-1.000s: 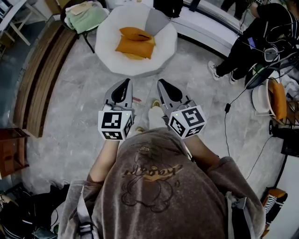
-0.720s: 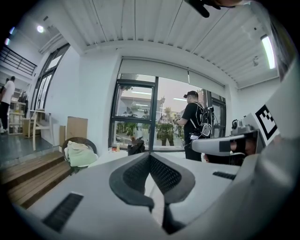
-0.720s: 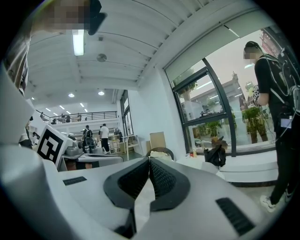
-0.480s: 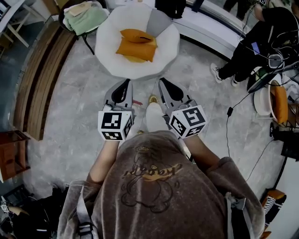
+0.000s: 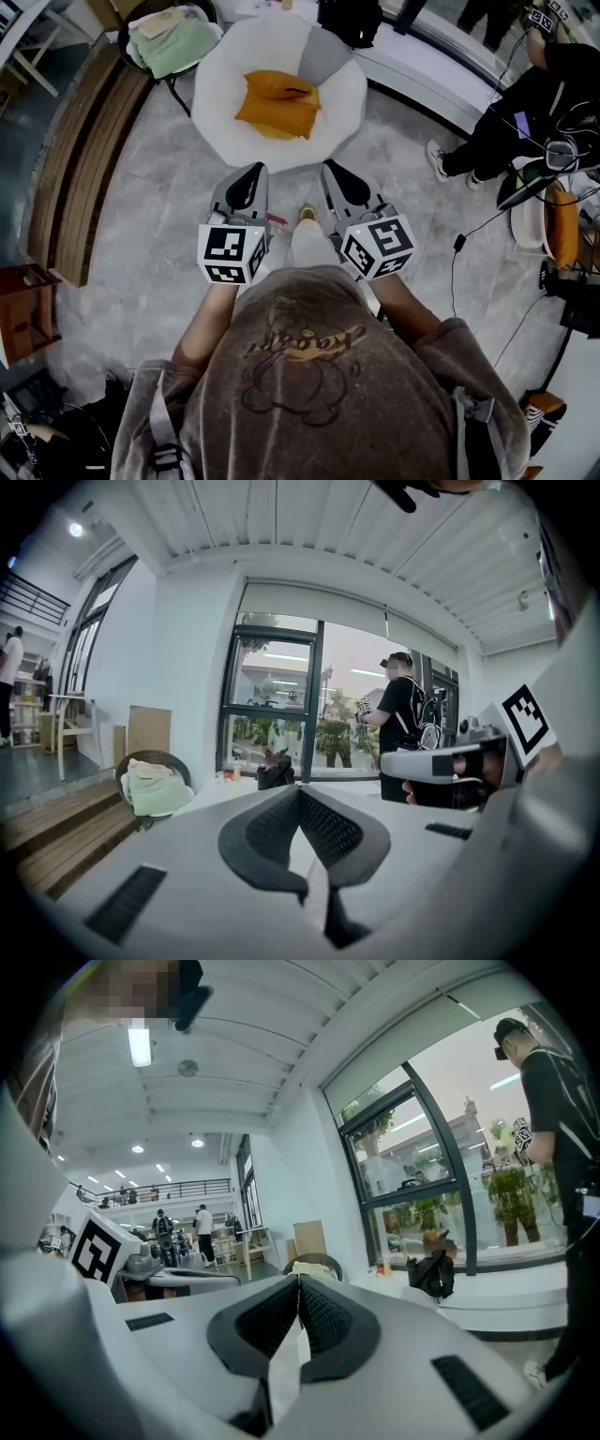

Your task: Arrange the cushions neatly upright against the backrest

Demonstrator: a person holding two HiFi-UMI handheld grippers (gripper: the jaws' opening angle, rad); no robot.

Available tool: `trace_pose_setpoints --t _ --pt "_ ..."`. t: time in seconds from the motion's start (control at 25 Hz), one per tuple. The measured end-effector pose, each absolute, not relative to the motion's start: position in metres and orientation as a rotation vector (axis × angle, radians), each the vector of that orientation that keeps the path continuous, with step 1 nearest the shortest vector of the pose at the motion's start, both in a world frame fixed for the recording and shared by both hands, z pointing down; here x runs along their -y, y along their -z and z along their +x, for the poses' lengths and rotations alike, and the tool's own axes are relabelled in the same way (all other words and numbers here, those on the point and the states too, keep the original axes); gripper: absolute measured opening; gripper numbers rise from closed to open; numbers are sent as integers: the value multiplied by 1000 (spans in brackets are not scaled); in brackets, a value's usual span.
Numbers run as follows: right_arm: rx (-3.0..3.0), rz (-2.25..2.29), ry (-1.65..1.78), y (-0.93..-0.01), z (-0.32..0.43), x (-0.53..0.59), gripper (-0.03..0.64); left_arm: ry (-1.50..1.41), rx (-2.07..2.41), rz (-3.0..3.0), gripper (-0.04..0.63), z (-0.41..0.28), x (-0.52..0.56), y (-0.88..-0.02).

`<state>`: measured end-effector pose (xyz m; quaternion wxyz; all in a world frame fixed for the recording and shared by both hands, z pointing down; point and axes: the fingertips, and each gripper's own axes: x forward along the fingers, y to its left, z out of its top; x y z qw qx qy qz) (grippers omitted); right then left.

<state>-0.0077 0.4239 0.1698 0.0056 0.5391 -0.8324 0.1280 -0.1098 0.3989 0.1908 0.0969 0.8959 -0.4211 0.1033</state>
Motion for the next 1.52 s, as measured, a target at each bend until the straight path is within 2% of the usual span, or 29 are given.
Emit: trace_pose_setpoints --t 1.04,1.52 --pt "2704 1481 -443 -162 86 -252 20 -287 1393 2566 5 -11 -226 -173" --pt "2697 1468 -482 -175 95 -207 20 -306 1422 2562 5 -7 -178 -171"
